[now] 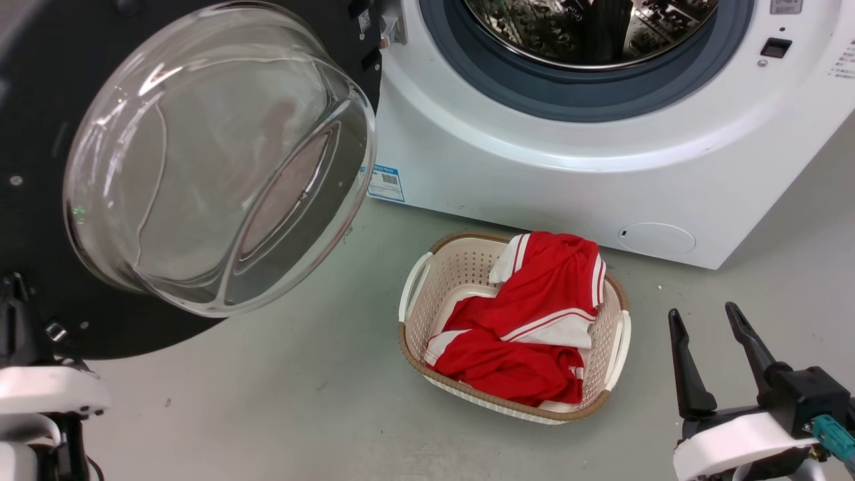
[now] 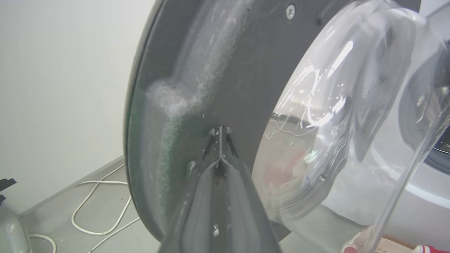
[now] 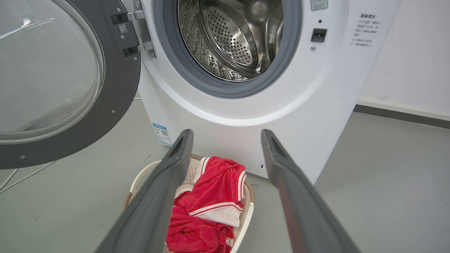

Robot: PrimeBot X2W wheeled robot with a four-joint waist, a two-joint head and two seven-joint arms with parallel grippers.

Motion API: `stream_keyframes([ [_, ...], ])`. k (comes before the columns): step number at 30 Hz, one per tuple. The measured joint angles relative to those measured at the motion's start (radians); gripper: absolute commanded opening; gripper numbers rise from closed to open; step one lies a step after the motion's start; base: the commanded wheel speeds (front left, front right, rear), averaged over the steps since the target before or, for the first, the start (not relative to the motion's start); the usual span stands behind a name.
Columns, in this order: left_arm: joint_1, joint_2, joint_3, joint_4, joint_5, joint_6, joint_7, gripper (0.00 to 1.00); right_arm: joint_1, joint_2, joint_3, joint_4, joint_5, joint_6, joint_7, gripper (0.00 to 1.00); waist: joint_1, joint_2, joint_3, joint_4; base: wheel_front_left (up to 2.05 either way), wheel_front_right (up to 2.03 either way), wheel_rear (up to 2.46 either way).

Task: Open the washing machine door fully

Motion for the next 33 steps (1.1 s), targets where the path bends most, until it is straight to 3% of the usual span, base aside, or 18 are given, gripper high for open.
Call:
stream_keyframes([
  [10,-0.115,0.039,0.069,0.147,0.012,-0.058,-0.001,0.00,-0.019,0.000,-0.001,0.007,-0.003,0.000,0.005,1.00,0.0001,0.0000,0.020,-0.014,0.00,0.00,0.00],
  [16,-0.126,0.031,0.095,0.155,0.053,-0.069,-0.001,0.00,-0.022,0.000,0.002,0.024,0.001,0.000,-0.006,1.00,0.0000,0.0000,0.006,-0.021,0.00,0.00,0.00],
  [25,0.053,-0.077,0.081,-0.021,0.146,-0.060,-0.003,0.00,-0.013,0.000,0.011,0.060,0.036,0.000,-0.037,1.00,0.0000,0.0000,-0.054,-0.045,0.00,0.00,0.00],
  [33,0.193,-0.188,-0.045,-0.165,0.228,-0.052,-0.003,0.00,-0.010,0.000,0.028,0.087,0.046,0.000,-0.054,1.00,0.0000,0.0000,-0.108,-0.095,0.00,0.00,0.00],
])
